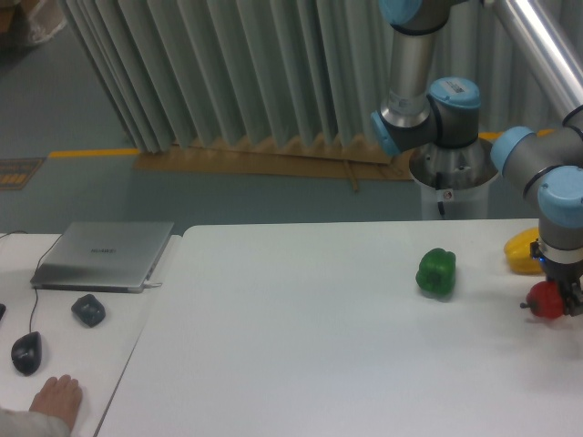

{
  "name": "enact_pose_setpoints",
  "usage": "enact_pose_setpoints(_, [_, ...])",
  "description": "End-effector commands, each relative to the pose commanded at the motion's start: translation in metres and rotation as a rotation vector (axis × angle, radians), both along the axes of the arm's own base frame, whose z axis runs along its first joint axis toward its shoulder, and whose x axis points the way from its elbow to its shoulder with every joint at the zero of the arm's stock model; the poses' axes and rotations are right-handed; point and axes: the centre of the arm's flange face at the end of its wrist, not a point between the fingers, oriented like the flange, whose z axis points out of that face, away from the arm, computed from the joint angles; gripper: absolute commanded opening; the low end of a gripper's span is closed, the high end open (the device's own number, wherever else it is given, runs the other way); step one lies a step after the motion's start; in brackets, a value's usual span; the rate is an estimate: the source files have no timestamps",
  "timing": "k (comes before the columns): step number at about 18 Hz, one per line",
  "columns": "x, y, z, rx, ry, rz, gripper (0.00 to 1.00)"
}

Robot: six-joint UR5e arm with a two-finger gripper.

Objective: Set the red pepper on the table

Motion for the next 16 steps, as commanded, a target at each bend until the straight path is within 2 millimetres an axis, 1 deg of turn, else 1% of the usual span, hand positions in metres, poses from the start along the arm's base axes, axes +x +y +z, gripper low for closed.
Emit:
enact_pose_setpoints(1, [0.0, 0.0, -0.001, -0.001, -0.001, 0.0, 1.0])
enact_pose_setpoints(2, [0.0, 0.0, -0.001, -0.002, 0.0, 0.0, 0.96])
enact_pose_setpoints(3, [0.0, 0.0, -0.001, -0.003, 0.0, 0.0, 0.82])
enact_pose_setpoints(4, [-0.001, 0.0, 0.0, -0.004, 0.002, -0.001, 0.71])
enact_pose_setpoints(5, [0.0, 0.0, 0.0, -0.006, 0.004, -0.002, 0.71])
enact_pose_setpoints(6, [0.0, 0.0, 0.0, -0.006, 0.005, -0.001, 0.68])
enact_pose_setpoints(7, [0.0, 0.0, 0.001, -0.007, 0.007, -0.001, 0.62])
enact_pose_setpoints(8, [0.0, 0.0, 0.001, -0.008, 0.005, -0.003, 0.62])
enact_pose_setpoints(9, [0.0, 0.0, 0.001, -0.008, 0.005, -0.003, 0.58])
enact_pose_setpoints(10, [0.0, 0.0, 0.002, -0.007, 0.006, -0.003, 0.48])
enact_pose_setpoints(11, [0.0, 0.0, 0.002, -0.007, 0.006, -0.003, 0.44])
enact_pose_setpoints(13, [0.0, 0.0, 0.002, -0.006, 0.007, -0.004, 0.44])
enact_pose_setpoints(16, [-0.001, 0.002, 0.011, -0.002, 0.014, -0.006, 0.42])
